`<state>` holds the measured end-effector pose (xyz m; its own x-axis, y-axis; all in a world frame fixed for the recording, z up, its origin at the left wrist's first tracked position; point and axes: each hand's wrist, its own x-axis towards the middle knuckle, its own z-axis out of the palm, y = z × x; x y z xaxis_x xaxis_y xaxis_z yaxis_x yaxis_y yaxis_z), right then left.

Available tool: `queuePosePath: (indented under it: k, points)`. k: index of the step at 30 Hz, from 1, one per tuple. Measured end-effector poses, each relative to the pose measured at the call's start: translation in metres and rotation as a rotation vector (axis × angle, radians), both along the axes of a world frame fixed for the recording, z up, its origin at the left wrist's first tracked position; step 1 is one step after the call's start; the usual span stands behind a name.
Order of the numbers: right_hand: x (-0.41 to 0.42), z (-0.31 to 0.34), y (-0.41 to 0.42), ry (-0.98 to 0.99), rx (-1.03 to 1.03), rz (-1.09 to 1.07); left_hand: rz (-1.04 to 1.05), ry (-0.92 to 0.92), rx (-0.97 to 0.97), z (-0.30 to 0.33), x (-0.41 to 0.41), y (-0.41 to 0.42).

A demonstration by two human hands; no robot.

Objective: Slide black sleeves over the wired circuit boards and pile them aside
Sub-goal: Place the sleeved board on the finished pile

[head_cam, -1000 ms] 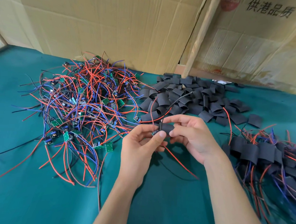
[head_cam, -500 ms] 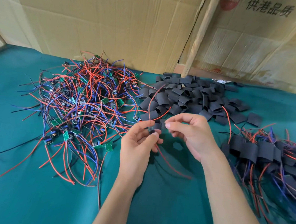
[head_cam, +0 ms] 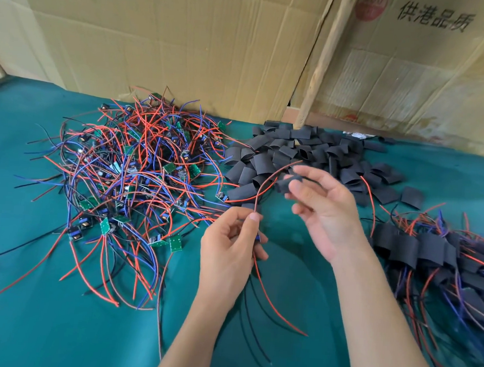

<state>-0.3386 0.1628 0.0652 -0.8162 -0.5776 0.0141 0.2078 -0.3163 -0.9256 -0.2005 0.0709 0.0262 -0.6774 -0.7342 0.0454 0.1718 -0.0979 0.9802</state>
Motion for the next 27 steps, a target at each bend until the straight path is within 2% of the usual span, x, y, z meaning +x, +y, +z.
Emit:
queuePosePath:
  k: [4,8,13,22,27]
  points:
    - [-0.015,0.003,0.015,-0.083,-0.120,-0.283,-0.038,-0.030,-0.029,-0.001,0.000,0.000]
    - [-0.024,0.003,0.024,-0.093,-0.135,-0.370,-0.052,-0.062,-0.106,-0.002,0.000,0.001]
    - [-0.018,0.006,0.017,-0.048,-0.091,-0.257,-0.052,-0.073,-0.148,-0.002,0.001,0.001]
    - [0.006,0.000,-0.004,-0.070,0.126,0.197,-0.053,-0.041,-0.087,0.001,0.002,0.002]
    - [0.007,0.000,-0.006,0.019,0.192,0.229,-0.107,0.003,0.017,0.003,0.002,-0.001]
